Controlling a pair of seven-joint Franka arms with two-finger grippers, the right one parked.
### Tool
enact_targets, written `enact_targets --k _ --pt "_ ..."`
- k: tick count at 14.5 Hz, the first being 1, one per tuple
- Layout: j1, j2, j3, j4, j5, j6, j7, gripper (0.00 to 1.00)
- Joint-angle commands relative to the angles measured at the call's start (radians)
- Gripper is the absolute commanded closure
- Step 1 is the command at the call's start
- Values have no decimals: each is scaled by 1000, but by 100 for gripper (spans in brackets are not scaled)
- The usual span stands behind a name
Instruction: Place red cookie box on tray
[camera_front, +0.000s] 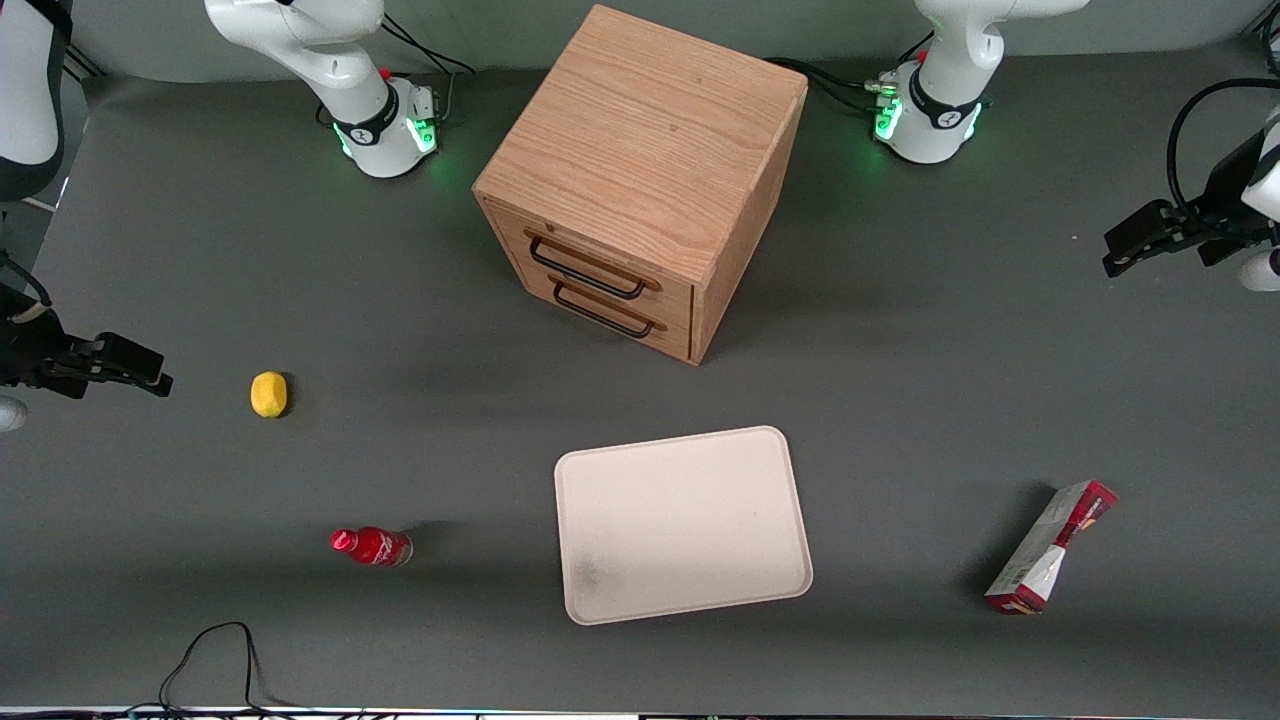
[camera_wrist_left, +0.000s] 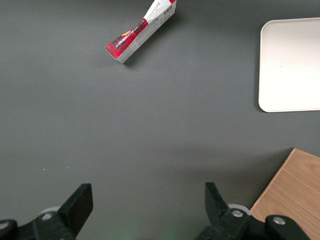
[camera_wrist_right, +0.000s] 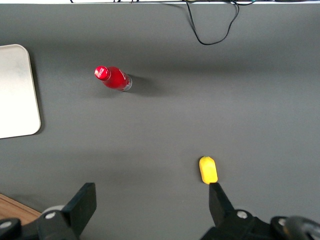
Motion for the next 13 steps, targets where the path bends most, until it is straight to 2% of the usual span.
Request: enact_targets --k 1,13 --pt "3 -10 -1 2 -10 -5 -3 0" --pt "1 17 -1 5 -7 15 -2 0"
